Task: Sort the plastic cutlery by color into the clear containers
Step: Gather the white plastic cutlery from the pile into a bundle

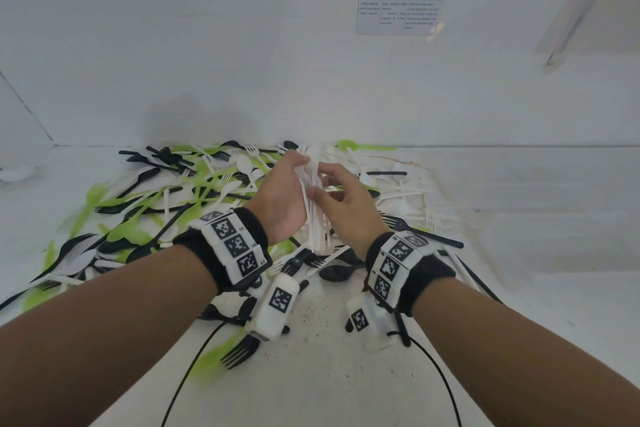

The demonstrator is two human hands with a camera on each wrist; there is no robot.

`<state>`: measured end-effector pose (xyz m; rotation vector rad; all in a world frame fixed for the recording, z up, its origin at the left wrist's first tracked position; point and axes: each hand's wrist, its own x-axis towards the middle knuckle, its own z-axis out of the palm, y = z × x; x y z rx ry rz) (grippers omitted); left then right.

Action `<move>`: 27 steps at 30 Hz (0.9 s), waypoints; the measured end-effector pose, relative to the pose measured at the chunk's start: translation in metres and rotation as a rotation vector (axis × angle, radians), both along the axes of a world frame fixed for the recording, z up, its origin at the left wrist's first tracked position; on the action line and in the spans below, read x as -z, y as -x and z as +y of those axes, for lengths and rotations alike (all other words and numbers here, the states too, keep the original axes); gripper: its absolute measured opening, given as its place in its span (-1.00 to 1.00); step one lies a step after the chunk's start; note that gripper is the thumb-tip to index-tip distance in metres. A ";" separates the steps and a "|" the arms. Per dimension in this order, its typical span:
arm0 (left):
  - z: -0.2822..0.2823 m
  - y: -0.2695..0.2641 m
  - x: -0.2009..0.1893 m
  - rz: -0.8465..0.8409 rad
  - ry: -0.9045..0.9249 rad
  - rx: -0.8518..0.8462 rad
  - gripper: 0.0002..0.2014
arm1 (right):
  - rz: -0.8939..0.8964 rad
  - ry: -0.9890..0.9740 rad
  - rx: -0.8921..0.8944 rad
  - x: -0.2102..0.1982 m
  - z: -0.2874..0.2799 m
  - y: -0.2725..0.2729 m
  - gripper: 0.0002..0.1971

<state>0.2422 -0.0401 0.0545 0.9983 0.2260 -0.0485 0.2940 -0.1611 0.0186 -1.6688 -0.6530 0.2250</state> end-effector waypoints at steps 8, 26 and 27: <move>0.001 -0.005 -0.001 0.065 -0.001 -0.004 -0.41 | 0.079 -0.143 0.062 -0.003 0.001 0.002 -0.81; 0.011 -0.009 0.009 0.073 -0.018 -0.052 -0.38 | 0.202 -0.234 -0.010 -0.005 0.011 0.005 -0.87; 0.012 -0.008 0.009 0.065 -0.057 -0.041 -0.40 | 0.248 -0.251 -0.024 -0.005 0.011 0.005 -0.84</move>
